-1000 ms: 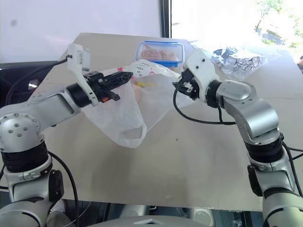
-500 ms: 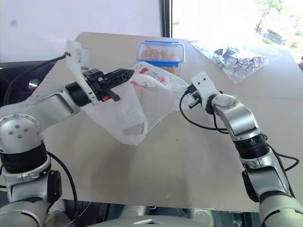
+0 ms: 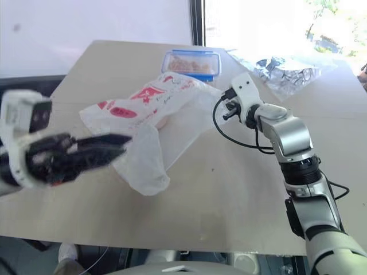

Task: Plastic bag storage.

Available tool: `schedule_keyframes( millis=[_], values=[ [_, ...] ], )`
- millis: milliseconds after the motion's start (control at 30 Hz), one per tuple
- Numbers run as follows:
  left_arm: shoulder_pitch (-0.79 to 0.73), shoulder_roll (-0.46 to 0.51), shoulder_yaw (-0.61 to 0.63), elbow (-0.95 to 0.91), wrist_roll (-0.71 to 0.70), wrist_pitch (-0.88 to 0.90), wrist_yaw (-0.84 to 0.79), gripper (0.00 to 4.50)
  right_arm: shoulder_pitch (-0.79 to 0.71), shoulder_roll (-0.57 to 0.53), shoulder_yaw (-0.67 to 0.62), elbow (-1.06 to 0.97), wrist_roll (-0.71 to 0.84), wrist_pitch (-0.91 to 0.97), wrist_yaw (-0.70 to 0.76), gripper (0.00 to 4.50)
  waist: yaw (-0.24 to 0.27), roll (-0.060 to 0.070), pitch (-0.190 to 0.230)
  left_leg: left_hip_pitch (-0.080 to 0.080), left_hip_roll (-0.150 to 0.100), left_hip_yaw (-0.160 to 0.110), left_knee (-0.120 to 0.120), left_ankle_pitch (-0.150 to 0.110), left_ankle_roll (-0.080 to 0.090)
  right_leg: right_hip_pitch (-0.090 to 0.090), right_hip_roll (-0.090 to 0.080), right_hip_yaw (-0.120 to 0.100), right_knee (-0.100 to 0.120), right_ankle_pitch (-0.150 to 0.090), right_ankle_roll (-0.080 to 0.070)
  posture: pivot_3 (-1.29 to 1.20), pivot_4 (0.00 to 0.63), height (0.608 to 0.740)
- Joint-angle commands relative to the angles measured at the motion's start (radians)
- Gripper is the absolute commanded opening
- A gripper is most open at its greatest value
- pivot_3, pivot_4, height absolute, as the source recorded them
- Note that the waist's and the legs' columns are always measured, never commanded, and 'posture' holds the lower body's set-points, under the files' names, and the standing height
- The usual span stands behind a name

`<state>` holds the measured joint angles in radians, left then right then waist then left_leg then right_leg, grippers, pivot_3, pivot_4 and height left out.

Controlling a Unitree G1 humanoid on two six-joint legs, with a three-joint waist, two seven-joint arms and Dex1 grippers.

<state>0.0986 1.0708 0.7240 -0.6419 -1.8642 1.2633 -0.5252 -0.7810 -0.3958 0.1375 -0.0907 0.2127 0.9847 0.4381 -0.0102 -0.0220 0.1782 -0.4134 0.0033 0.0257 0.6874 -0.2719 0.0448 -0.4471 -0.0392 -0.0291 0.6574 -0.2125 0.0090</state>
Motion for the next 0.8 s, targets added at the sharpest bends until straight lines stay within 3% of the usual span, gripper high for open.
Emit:
schedule_keyframes(
  millis=[33, 167, 300, 433, 533, 567, 700, 800],
  values=[
    [0.088, -0.040, -0.014, -0.157, 0.244, -0.034, -0.078, 3.41, -0.007, 0.003, -0.010, -0.040, 0.006, 0.000, 0.005, 0.00, 0.002, 0.000, 0.000, 0.000, 0.000, 0.000, 0.000, 0.000, 0.000, 0.000, 0.001, 0.000, 0.000, 0.000, 0.000, 0.00, 0.150, 0.740],
    [0.129, -0.070, -0.223, -0.208, 0.610, -0.181, -0.055, 3.41, -0.007, 0.006, -0.008, -0.065, 0.009, 0.017, 0.006, 0.00, 0.005, 0.001, -0.001, 0.002, 0.000, 0.000, -0.001, 0.001, -0.001, 0.000, 0.004, 0.001, 0.002, 0.000, -0.001, 0.00, 0.150, 0.740],
    [0.002, -0.113, -0.413, -0.133, 0.764, -0.236, 0.023, 3.41, -0.005, 0.005, -0.010, -0.088, 0.010, 0.038, 0.003, 0.00, 0.008, 0.002, -0.001, 0.002, 0.001, 0.000, -0.001, 0.001, -0.002, 0.000, 0.004, 0.002, 0.003, 0.000, -0.002, 0.00, 0.150, 0.740],
    [-0.144, -0.125, -0.656, -0.092, 0.940, -0.265, -0.003, 3.41, 0.000, 0.009, -0.014, -0.105, 0.010, 0.053, -0.002, 0.00, 0.009, 0.002, -0.001, 0.002, 0.001, 0.001, -0.001, 0.002, -0.002, 0.000, 0.006, 0.003, 0.003, 0.001, -0.002, 0.00, 0.150, 0.740],
    [-0.238, -0.183, -0.708, -0.033, 0.922, -0.271, -0.059, 2.55, -0.002, 0.011, -0.015, -0.106, 0.009, 0.053, -0.005, 0.00, 0.006, 0.002, -0.001, 0.001, 0.001, 0.002, -0.001, 0.002, -0.002, -0.001, 0.005, 0.003, 0.003, 0.001, -0.001, 0.00, 0.150, 0.740],
    [-0.259, -0.195, -0.717, -0.013, 0.932, -0.277, -0.071, 1.94, -0.005, 0.012, -0.016, -0.102, 0.009, 0.051, -0.005, 0.00, 0.004, 0.002, -0.001, 0.001, 0.001, 0.002, -0.001, 0.002, -0.002, -0.001, 0.005, 0.003, 0.003, 0.001, -0.001, 0.00, 0.150, 0.740],
    [-0.306, -0.219, -0.739, 0.055, 0.995, -0.303, -0.094, 0.23, -0.017, 0.008, -0.019, -0.064, -0.002, 0.022, -0.006, 0.00, 0.000, 0.002, -0.001, 0.001, 0.002, 0.001, -0.001, 0.002, -0.002, -0.001, 0.004, 0.003, 0.002, 0.001, -0.002, 0.00, 0.150, 0.740],
    [-0.304, -0.237, -0.721, 0.051, 0.976, -0.298, -0.106, 0.11, -0.031, 0.005, -0.032, -0.040, -0.002, 0.005, -0.004, 0.00, -0.003, 0.002, -0.001, 0.001, 0.002, 0.002, -0.001, 0.002, -0.001, -0.001, 0.004, 0.003, 0.002, 0.001, -0.001, 0.00, 0.150, 0.740]
  ],
)
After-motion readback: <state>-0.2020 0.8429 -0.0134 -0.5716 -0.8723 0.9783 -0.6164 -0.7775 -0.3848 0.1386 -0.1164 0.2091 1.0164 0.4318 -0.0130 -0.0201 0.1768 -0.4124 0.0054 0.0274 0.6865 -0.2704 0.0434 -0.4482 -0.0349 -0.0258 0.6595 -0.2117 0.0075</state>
